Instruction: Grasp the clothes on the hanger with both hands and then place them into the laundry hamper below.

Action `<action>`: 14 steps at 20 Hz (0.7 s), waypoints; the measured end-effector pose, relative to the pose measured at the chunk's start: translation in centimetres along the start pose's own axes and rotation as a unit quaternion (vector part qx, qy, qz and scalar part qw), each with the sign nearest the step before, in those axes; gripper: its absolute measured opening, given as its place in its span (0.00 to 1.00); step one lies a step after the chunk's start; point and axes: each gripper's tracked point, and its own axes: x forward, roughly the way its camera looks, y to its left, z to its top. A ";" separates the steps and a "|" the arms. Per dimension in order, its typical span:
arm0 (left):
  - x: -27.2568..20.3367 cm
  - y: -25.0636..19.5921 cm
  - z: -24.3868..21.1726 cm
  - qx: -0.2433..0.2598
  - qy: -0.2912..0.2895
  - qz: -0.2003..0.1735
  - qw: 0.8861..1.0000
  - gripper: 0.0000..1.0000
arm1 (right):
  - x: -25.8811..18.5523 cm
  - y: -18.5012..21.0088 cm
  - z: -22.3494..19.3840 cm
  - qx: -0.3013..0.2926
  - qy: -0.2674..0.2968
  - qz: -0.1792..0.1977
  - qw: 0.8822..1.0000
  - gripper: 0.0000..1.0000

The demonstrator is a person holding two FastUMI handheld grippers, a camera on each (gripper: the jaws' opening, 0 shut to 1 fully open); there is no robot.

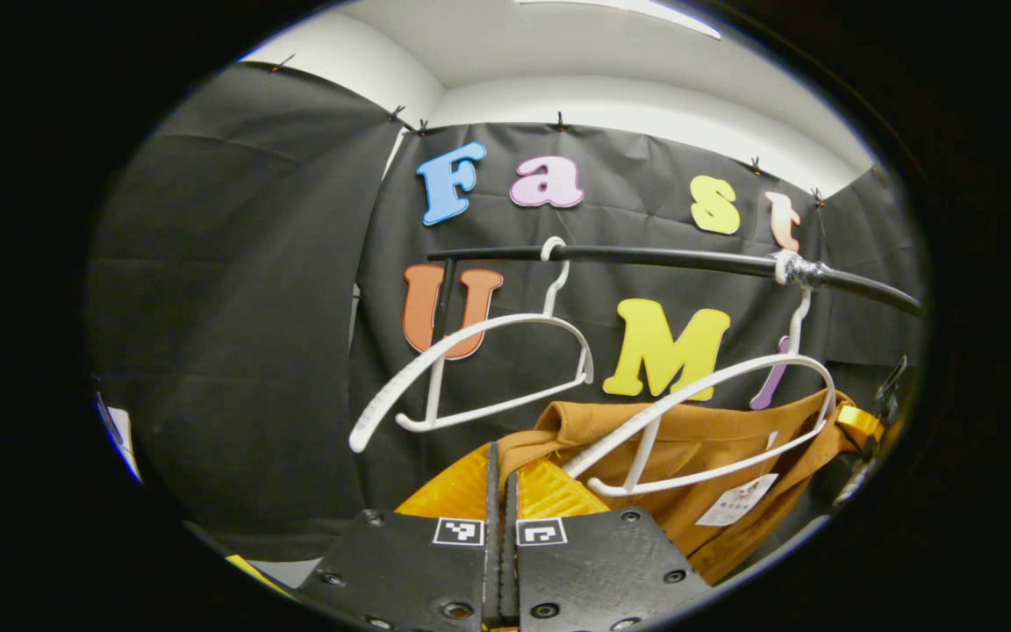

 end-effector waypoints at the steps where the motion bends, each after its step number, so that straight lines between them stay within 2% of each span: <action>1: -0.1 0.1 -0.6 -0.003 0.004 0.003 1.000 0.00 | -0.2 -0.4 -0.2 0.004 -0.001 -0.005 1.000 0.04; 3: -0.5 0.4 -1.8 -0.009 0.014 0.008 1.000 0.00 | -0.4 -0.7 -0.9 0.007 0.005 -0.015 1.000 0.05; 4: -0.6 0.7 -2.7 -0.015 0.025 0.009 1.000 0.05 | -0.3 -0.9 -1.6 0.003 0.014 -0.021 1.000 0.03; 7: -0.8 1.9 -4.9 -0.018 0.051 0.020 0.998 0.00 | -0.3 -1.5 -3.8 -0.003 0.039 -0.039 0.998 0.04; 8: -0.9 2.2 -5.5 -0.013 0.058 0.021 0.998 0.05 | -0.5 -1.7 -4.3 0.001 0.044 -0.043 0.998 0.04; 9: -0.9 2.3 -6.3 -0.010 0.063 0.019 0.998 0.05 | -0.5 -2.1 -4.8 0.005 0.048 -0.049 0.998 0.04; 10: -1.1 2.3 -7.1 -0.010 0.072 0.019 0.997 0.00 | -0.9 -2.8 -5.2 0.008 0.051 -0.058 0.997 0.04; 14: -1.7 1.6 -10.3 -0.015 0.099 0.017 0.995 0.00 | -2.2 -4.3 -7.5 -0.001 0.084 -0.089 0.992 0.05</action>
